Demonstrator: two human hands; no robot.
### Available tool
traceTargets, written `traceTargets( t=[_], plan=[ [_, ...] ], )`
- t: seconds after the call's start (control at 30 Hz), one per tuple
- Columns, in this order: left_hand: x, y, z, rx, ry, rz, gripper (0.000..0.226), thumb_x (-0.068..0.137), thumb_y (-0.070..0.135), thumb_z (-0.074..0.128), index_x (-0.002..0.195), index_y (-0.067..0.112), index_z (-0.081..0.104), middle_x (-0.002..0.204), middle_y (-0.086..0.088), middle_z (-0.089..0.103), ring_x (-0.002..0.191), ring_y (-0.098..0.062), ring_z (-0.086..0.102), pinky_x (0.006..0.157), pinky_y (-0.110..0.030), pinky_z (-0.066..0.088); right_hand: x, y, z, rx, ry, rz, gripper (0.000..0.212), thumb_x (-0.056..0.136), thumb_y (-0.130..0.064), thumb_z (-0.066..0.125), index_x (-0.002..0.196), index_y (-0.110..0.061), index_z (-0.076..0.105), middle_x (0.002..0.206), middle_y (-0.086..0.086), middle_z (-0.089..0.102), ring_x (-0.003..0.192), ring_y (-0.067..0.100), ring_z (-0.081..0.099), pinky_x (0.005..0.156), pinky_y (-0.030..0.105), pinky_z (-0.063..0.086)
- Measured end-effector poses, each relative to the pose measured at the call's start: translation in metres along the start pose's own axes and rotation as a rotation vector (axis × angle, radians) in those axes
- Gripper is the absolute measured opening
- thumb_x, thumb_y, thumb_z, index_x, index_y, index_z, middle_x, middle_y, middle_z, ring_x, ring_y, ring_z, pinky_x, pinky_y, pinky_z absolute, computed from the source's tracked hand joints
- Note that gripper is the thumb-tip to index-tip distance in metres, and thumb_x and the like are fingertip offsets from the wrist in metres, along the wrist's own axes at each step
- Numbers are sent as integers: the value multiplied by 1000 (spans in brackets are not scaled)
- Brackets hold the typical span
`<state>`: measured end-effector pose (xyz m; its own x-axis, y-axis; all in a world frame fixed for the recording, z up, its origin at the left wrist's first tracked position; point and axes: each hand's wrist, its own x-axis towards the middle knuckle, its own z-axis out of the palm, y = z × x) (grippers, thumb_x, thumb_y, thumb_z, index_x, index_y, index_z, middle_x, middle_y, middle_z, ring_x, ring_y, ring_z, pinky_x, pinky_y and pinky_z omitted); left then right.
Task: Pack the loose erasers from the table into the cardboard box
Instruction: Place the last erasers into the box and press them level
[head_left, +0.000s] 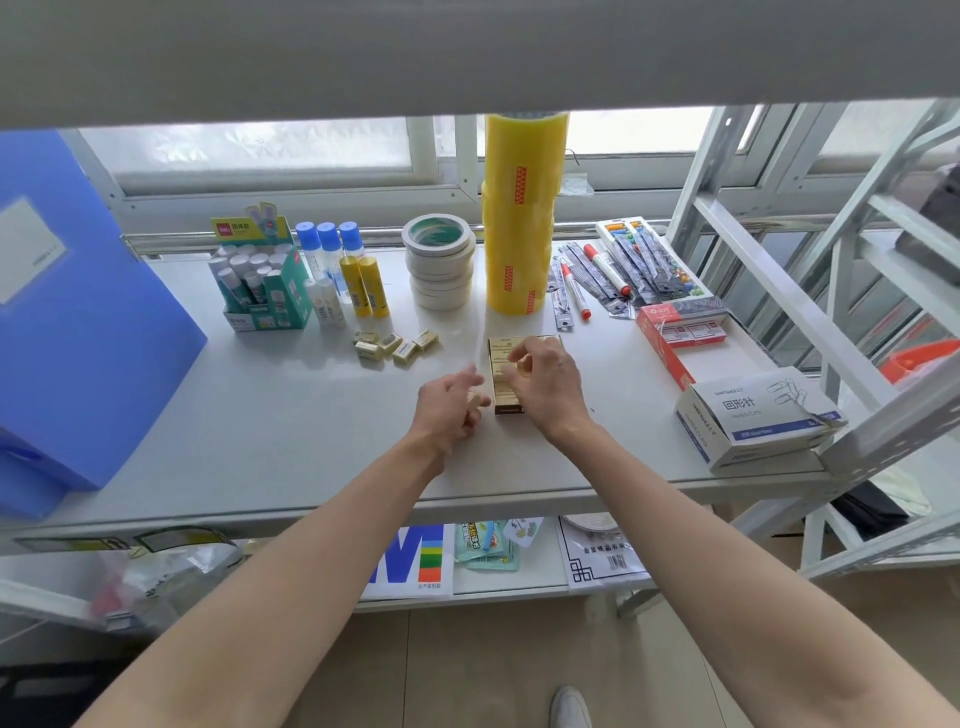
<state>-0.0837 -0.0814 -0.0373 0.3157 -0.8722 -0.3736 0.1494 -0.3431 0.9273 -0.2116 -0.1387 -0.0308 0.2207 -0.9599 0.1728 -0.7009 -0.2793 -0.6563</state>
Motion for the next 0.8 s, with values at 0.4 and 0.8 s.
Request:
traceTargets(
  t=[0.4,0.8],
  plan=[
    [-19,6,-16,4,-93,109,48,105,44,27,124,9,53,65,-9,60,53,-15,54,48,-25,39,-30,-28,-8,119,-329,-69,27,88,-45,62,93,-20,70,74,-14,62,76,7,60,76,31,49],
    [-20,4,-16,-114,-117,136,42,106,30,33,105,-1,62,83,-15,63,51,-11,50,45,-23,38,-43,-21,-21,803,-366,119,29,85,-4,68,114,-10,62,77,1,63,75,16,63,73,29,56]
  ],
)
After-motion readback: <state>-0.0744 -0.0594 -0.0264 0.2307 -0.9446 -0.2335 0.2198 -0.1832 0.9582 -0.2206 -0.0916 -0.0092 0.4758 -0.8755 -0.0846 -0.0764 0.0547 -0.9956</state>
